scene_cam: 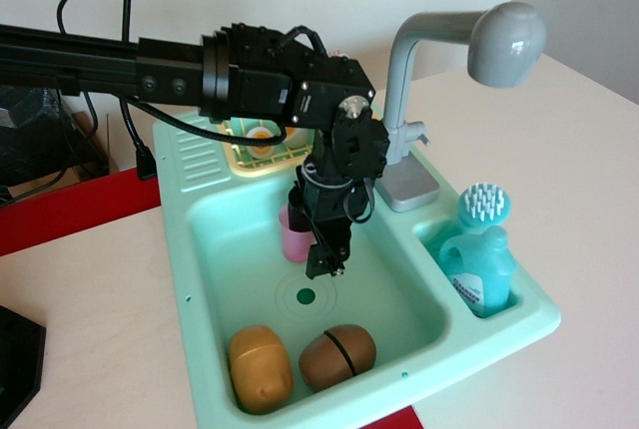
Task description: Put cup from sink to drying rack
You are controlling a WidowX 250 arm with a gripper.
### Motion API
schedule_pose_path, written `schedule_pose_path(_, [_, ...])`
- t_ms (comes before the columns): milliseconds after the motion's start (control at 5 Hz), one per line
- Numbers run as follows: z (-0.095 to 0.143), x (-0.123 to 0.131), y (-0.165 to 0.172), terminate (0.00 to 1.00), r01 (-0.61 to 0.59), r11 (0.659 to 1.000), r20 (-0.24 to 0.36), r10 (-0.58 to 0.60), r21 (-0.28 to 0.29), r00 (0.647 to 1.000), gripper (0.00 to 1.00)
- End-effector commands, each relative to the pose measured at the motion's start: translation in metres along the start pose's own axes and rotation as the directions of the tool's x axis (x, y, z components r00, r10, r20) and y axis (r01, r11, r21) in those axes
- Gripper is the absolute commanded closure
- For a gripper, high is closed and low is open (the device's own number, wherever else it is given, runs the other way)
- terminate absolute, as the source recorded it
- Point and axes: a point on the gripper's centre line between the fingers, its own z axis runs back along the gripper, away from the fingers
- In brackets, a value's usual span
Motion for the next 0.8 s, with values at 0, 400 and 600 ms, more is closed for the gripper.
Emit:
schedule_pose_path(0, [0.0068, -0.003, 0.0016, 0.0, -0.023, 1.0, 0.046, 0.022, 0.002, 0.999, 1.0])
schedule_pose_path(400, [0.0042, -0.0066, 0.004, 0.0, -0.026, 1.0, 0.058, 0.025, 0.005, 0.998, 1.0])
schedule_pose_path(600, [0.0136, -0.0075, 0.0086, 0.0, -0.029, 1.0, 0.083, 0.029, 0.0, 0.996, 1.0])
